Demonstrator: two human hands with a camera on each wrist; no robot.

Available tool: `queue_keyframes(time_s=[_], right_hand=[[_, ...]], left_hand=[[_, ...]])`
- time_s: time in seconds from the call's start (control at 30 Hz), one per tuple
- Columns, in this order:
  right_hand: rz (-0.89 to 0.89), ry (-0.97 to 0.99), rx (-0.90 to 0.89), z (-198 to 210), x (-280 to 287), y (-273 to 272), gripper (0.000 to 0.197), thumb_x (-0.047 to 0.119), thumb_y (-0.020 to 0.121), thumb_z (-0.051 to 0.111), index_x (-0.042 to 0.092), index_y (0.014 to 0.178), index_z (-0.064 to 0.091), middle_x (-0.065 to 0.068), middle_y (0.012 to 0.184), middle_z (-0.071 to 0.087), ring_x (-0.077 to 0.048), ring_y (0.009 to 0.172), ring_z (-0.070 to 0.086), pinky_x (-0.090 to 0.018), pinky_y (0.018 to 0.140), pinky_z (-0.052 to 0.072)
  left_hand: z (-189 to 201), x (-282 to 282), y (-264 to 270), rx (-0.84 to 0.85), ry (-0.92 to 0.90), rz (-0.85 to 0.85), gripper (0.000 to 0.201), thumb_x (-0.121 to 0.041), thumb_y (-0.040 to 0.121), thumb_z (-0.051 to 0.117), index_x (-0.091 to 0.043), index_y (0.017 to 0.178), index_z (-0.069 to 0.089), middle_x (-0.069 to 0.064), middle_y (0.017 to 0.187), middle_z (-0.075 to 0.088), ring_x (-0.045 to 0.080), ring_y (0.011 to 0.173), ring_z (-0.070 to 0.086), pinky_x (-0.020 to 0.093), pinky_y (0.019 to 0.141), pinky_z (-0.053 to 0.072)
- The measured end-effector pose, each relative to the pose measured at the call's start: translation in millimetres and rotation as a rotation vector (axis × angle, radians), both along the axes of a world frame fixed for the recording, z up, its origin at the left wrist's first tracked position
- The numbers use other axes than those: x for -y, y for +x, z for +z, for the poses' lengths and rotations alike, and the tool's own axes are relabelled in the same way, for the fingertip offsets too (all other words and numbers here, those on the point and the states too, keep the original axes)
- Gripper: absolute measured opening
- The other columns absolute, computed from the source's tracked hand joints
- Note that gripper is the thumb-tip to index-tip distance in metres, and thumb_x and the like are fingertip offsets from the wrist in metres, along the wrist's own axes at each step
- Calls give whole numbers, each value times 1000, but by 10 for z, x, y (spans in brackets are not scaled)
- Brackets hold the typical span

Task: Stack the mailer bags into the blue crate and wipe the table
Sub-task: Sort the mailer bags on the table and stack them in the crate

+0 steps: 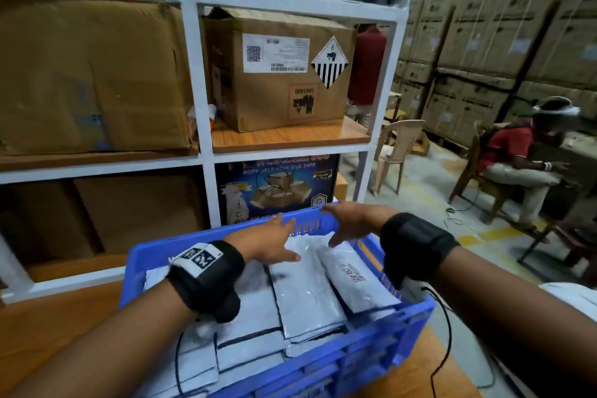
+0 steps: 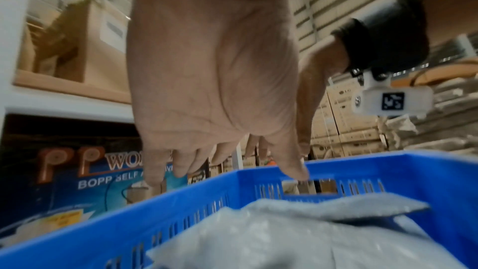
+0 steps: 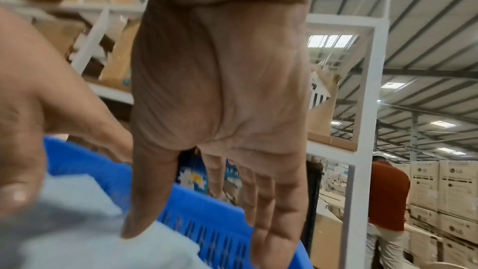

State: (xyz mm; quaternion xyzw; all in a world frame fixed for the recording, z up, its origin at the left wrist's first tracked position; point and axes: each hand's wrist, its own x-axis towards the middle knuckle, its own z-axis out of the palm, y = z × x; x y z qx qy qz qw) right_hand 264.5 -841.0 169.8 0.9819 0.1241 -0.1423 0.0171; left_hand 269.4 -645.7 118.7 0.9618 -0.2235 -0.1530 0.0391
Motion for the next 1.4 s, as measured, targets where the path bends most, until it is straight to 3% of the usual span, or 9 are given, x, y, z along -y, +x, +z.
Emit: queue_keyframes(time_s=[0.13,0.37,0.47,0.53,0.6,0.73,0.87,1.1,1.4], right_hand=[[7,276,269,-34,64,-262,75,36,82,75,22,145,37,-11,139,43,-30,122,51,-32,98,42],[21,730,508,-598,-6,-1147,69,39,91,65,26,151,31,1,159,23,-16,145,24,-35,111,33],[82,888,517,-849,-83,-1559,64,40,93,60,25,149,34,2,158,25,-14,145,24,-37,114,32],[143,985,488,-970,-126,-1790,64,39,92,58,25,149,34,4,158,25,-13,146,25,-43,113,36],[210,1016,458,-1060,-175,-1993,64,40,92,59,26,149,35,6,157,25,-10,145,26,-36,114,35],[359,1044,375,-1179,-388,-2322,64,37,91,61,22,148,35,-2,155,28,-9,142,28,-19,114,24],[475,1076,249,-1326,-806,-2568,63,36,88,58,10,143,42,-14,150,37,-25,140,36,-32,114,32],[705,1082,45,-1557,-1693,-3044,62,40,92,60,17,146,38,-11,153,32,-27,142,34,-48,108,40],[862,969,-106,-1807,-3522,-3625,67,50,89,54,29,149,30,-3,157,25,-21,140,32,-41,107,39]], left_hand=[[125,-145,-347,169,-85,12,88,-56,95,49,-19,157,-2,11,164,-8,25,151,-5,40,122,13],[281,-399,-1288,394,-71,216,80,-56,97,43,-25,157,0,5,164,-11,22,150,-15,40,122,1],[284,-498,-1732,454,-111,289,76,-56,95,47,-22,156,15,10,164,2,25,151,-7,45,122,9],[258,-528,-2054,507,-121,306,74,-57,90,48,-15,150,35,18,159,23,34,150,13,53,116,24],[144,-544,-2382,540,-145,345,76,-58,84,44,-11,143,47,21,153,36,39,145,26,58,110,29],[-249,-614,-3083,482,-164,547,76,-59,85,41,-13,146,43,17,156,31,33,148,20,59,112,30],[-613,-847,-3866,479,-230,753,70,-54,90,43,-15,148,38,11,160,24,26,151,12,56,115,28],[-1007,-1342,-4911,563,-284,1102,64,-45,96,54,-26,153,29,-8,163,12,5,150,-2,34,111,25],[-1265,-2784,-5704,614,-349,1311,60,-45,94,50,-18,147,42,2,161,21,10,149,10,32,114,22]])
